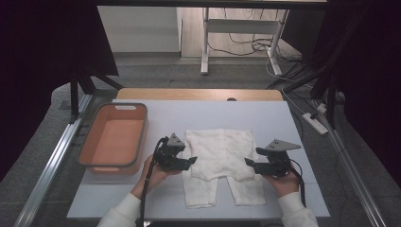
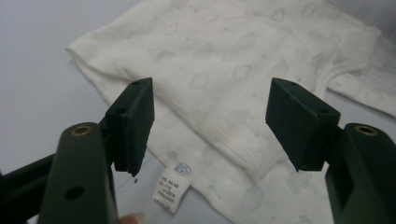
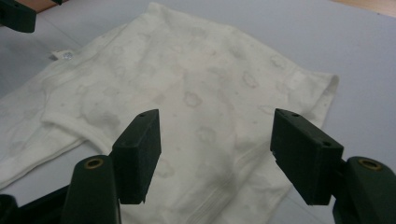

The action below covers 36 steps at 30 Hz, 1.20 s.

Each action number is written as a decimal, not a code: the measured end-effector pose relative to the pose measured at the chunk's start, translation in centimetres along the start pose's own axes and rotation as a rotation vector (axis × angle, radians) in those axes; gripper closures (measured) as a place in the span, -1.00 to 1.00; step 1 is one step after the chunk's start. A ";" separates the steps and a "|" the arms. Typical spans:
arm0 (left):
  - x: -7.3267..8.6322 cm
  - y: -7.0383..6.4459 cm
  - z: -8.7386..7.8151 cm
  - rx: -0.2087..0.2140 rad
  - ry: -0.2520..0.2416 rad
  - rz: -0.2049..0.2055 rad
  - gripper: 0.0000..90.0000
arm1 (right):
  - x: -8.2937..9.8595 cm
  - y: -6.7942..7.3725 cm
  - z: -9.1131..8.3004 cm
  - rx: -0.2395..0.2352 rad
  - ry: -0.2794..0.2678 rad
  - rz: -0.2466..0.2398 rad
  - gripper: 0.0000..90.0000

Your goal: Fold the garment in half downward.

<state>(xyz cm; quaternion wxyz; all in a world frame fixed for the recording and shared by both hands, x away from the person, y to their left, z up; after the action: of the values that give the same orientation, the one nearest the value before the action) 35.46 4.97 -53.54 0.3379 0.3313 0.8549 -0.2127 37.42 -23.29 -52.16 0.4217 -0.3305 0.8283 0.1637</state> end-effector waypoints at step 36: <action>3.5 -2.4 3.1 0.034 0.151 0.008 -0.15 | 4.3 3.3 0.5 -0.002 0.156 -0.090 -0.17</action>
<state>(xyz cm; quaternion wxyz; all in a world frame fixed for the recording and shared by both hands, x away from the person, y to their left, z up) 33.15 2.97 -57.86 0.2674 0.3556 0.8729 -0.2002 33.58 -22.39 -55.97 0.3626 -0.3793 0.8429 0.1192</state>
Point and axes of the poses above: each handheld gripper's, and its own axes: z roughly forward along the jaws, x roughly out of its underside, y roughly to its left, the point moved 7 cm from there along z, roughly forward along the jaws, and after that the axes turned 2 degrees about x, right-handed, at the moved point
